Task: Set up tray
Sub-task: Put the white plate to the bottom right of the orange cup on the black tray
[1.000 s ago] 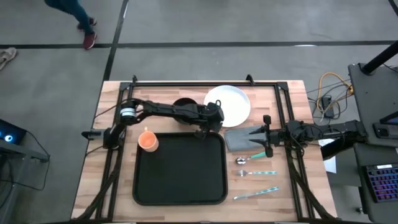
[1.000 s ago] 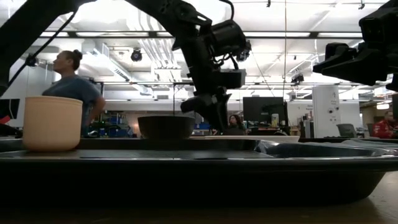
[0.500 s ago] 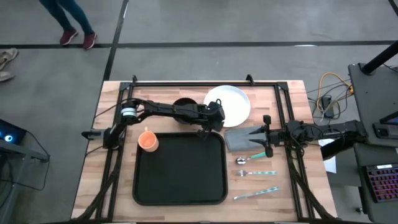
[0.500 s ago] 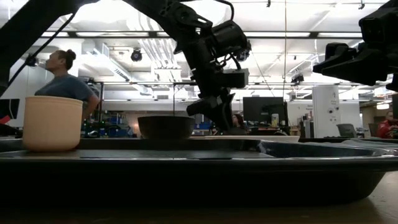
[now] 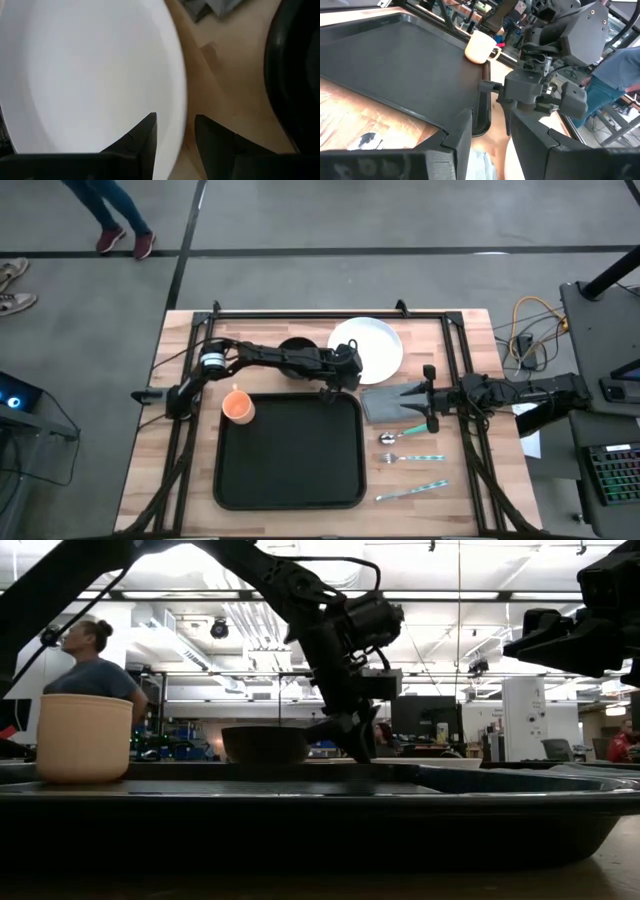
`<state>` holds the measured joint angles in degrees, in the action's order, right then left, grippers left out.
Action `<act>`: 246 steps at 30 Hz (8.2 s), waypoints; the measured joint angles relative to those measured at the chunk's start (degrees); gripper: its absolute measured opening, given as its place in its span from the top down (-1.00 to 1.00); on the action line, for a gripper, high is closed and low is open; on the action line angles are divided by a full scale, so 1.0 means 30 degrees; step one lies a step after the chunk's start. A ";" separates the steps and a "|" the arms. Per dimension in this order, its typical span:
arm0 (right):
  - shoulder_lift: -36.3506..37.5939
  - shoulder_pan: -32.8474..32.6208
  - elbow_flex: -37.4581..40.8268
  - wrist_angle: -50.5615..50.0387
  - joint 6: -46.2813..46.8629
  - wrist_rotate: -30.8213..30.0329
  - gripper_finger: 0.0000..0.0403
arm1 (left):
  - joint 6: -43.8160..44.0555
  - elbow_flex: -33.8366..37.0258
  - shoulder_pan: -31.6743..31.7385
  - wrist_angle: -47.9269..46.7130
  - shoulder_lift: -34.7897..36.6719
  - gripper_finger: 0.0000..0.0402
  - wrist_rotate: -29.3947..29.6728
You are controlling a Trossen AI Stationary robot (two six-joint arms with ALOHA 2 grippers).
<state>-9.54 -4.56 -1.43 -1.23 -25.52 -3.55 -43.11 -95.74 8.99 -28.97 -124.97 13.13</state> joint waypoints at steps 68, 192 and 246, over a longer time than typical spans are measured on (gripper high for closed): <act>-0.0015 -0.0006 0.0000 0.0005 0.0000 0.0001 0.39 | 0.0245 -0.4496 -0.1686 -0.3485 -0.0112 1.00 0.5241; -0.0007 -0.0007 0.0000 0.0005 0.0000 0.0007 0.39 | 2.9438 0.7202 -2.0845 -0.5422 0.5723 1.00 0.2109; -0.0007 -0.0005 0.0000 0.0005 -0.0005 0.0005 0.39 | 2.7062 0.6014 -1.8360 -0.7622 0.5829 0.34 0.0246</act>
<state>-9.56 -4.57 -1.43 -1.21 -25.53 -3.54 38.07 -77.70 -46.10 -51.83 -107.48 13.86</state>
